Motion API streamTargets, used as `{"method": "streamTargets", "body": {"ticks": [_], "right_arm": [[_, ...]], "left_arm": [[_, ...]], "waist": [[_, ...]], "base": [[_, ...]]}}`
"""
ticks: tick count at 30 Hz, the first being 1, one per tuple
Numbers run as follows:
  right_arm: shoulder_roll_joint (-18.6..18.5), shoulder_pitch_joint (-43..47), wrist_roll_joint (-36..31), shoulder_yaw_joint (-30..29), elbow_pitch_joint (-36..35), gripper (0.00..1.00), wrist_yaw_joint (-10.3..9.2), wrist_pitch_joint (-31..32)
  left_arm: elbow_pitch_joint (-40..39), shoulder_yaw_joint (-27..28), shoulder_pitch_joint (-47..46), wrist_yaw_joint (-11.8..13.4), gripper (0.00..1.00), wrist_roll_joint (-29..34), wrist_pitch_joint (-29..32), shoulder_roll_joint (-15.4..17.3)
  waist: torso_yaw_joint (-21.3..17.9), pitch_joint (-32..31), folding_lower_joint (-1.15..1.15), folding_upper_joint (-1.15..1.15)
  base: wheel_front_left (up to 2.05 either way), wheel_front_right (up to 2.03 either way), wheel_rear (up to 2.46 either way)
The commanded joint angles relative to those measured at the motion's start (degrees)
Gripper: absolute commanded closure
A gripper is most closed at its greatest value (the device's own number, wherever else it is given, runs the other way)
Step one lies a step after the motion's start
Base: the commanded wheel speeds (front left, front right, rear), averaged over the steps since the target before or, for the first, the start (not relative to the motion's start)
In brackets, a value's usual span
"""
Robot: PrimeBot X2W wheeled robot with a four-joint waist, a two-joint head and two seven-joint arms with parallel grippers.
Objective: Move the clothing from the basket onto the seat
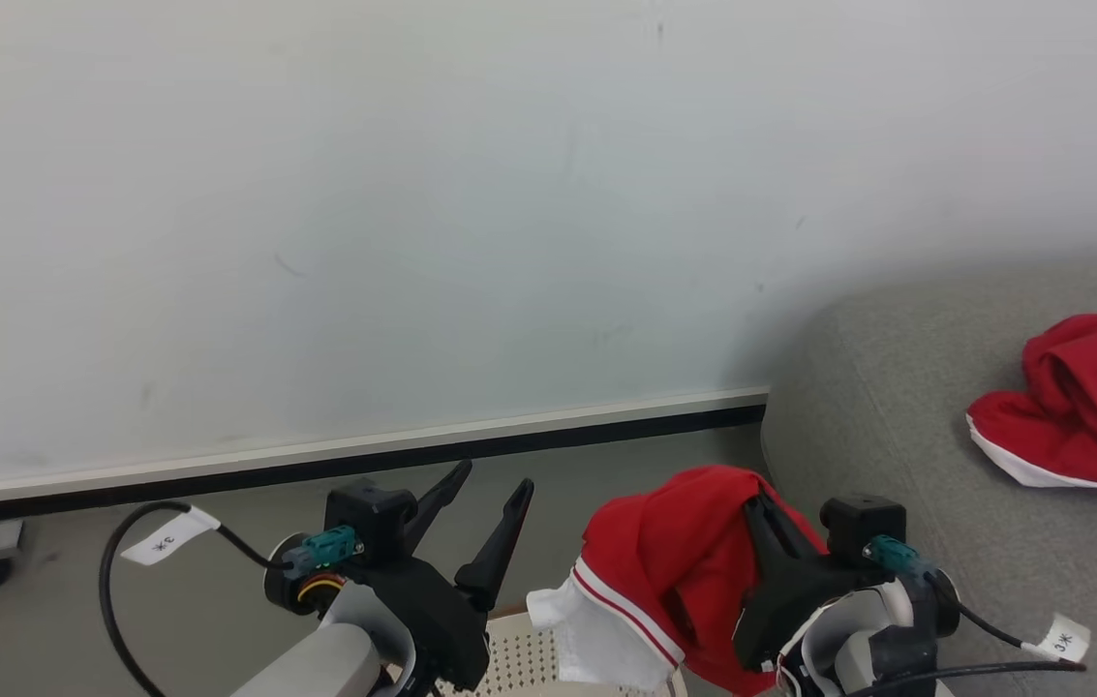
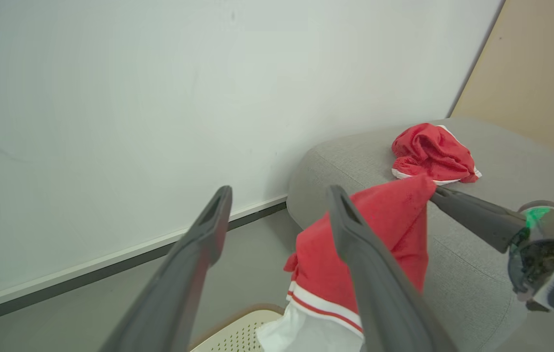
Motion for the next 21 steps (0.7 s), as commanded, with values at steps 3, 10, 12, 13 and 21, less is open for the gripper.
{"method": "streamTargets", "body": {"ticks": [3, 10, 12, 13, 21], "right_arm": [[0.09, 3.93, -2.84, -3.79, -7.19, 1.00, 0.00, 1.63], [0.09, 11.50, -4.66, -7.70, -22.91, 1.00, 0.00, 7.74], [0.08, 13.20, -4.87, -8.32, -26.96, 1.00, 0.00, 9.44], [0.11, 13.92, -5.16, -8.24, -28.82, 1.00, 0.00, 10.25], [0.09, 17.89, -5.37, -8.67, -38.37, 1.00, 0.00, 14.55]], "left_arm": [[-1.94, 0.64, 2.23, 0.96, 0.00, -0.67, -0.53, 1.13], [-5.55, 1.39, 3.73, 2.10, 0.00, -0.81, -0.88, 1.85], [-6.41, 1.58, 3.95, 2.45, 0.00, -0.89, -0.91, 1.90], [-6.77, 1.68, 4.06, 2.57, 0.00, -0.83, -0.97, 2.02], [-8.27, 1.80, 4.19, 3.23, 0.00, -0.30, -1.28, 1.82]], "waist": [[-3.37, 1.03, 0.00, 0.00], [-9.86, 2.76, 0.00, 0.00], [-12.15, 3.31, 0.00, 0.00], [-13.43, 3.62, 0.00, 0.00], [-22.03, 5.92, 0.00, 0.00]], "base": [[0.00, 0.00, 0.00], [0.00, 0.00, 0.00], [0.00, 0.00, 0.00], [0.00, 0.00, 0.00], [0.00, 0.00, 0.00]]}}
